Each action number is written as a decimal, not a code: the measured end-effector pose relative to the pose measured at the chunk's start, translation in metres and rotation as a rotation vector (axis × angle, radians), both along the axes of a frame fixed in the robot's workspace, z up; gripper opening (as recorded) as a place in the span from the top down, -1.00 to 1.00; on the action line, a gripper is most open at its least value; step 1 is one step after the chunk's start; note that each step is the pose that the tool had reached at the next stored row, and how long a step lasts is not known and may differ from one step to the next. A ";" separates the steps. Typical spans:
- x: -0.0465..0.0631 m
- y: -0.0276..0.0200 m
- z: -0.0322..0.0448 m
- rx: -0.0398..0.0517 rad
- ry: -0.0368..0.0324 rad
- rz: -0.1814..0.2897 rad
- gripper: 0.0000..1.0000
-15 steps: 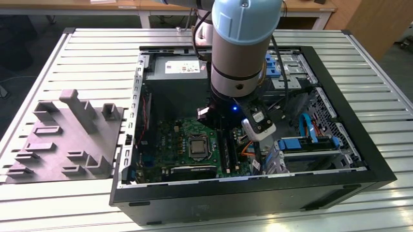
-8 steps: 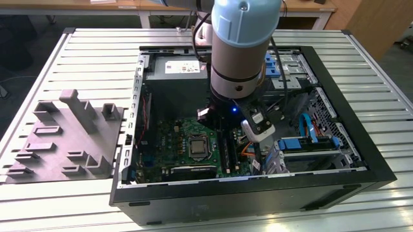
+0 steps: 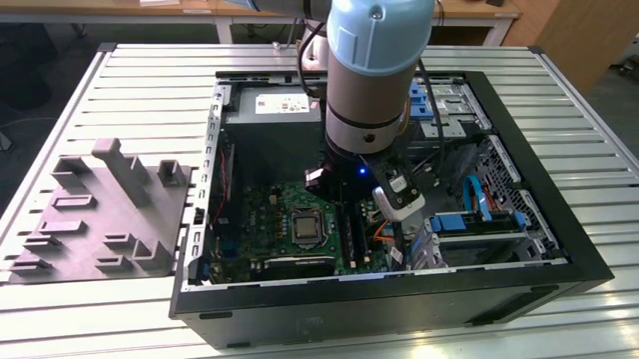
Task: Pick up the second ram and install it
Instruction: 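Insert the second ram into the second slot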
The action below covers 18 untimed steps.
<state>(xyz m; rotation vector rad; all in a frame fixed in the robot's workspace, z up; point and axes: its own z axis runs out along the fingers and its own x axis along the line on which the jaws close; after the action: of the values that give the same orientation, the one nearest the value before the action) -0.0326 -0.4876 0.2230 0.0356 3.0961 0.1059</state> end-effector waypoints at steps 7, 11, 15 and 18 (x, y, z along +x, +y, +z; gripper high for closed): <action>0.000 -0.0001 -0.0023 -0.0003 0.0001 0.000 0.77; 0.000 0.0000 -0.0025 -0.0002 0.0000 0.000 0.77; 0.000 0.0000 -0.0027 0.0001 0.0000 0.000 0.77; 0.000 0.0000 -0.0027 -0.0001 0.0000 0.000 0.77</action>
<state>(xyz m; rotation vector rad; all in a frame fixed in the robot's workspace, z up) -0.0326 -0.4876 0.2203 0.0355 3.0962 0.1058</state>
